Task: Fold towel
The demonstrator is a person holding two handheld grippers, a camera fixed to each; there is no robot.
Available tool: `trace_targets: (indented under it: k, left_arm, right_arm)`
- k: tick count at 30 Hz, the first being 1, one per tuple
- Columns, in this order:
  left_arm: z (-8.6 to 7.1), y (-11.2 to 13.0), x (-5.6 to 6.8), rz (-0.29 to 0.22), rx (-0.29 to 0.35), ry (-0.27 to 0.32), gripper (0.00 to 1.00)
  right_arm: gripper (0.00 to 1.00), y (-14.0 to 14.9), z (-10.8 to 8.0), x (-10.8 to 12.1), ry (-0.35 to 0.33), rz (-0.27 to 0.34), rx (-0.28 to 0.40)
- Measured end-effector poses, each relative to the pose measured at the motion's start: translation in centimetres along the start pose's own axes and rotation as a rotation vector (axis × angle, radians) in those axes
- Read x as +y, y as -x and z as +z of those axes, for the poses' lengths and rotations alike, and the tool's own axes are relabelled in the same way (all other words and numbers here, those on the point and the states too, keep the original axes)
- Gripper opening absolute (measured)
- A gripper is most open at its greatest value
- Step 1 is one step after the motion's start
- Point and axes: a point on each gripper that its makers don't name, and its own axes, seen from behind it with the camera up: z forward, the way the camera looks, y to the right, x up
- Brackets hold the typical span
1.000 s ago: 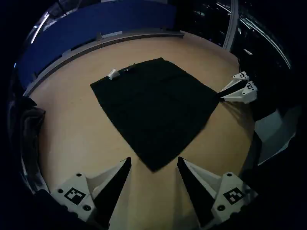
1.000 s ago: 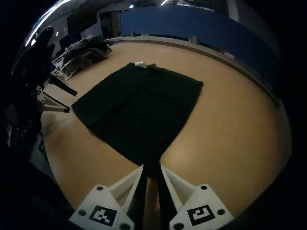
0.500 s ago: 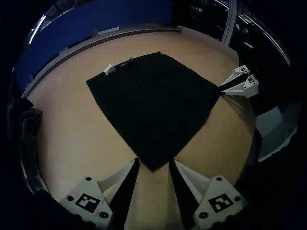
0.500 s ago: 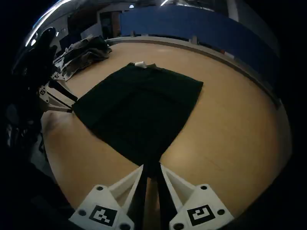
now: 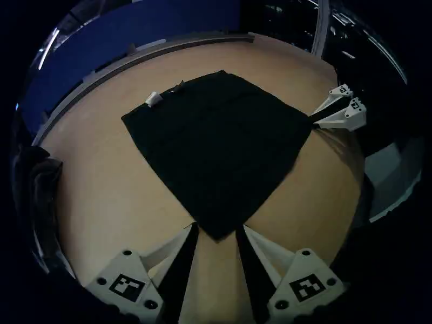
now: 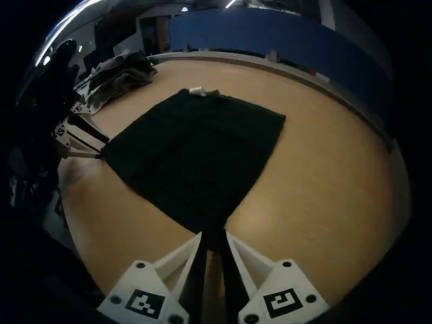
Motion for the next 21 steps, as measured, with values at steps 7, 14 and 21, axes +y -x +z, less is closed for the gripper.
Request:
trace_targets:
  k: [7, 14, 21]
  left_arm:
    - [0.03, -0.01, 0.02, 0.012, -0.011, -0.011, 0.49]
    - [-0.02, 0.09, -0.06, 0.017, -0.019, -0.01, 0.43]
    - [0.01, 0.15, -0.19, 0.013, -0.027, -0.01, 0.31]
  right_arm:
    - [0.17, -0.02, -0.04, 0.03, -0.001, 0.003, 0.0]
    - [0.17, -0.01, -0.05, -0.03, -0.006, 0.006, -0.001]
    - [0.17, 0.04, 0.07, -0.03, -0.008, 0.007, -0.001]
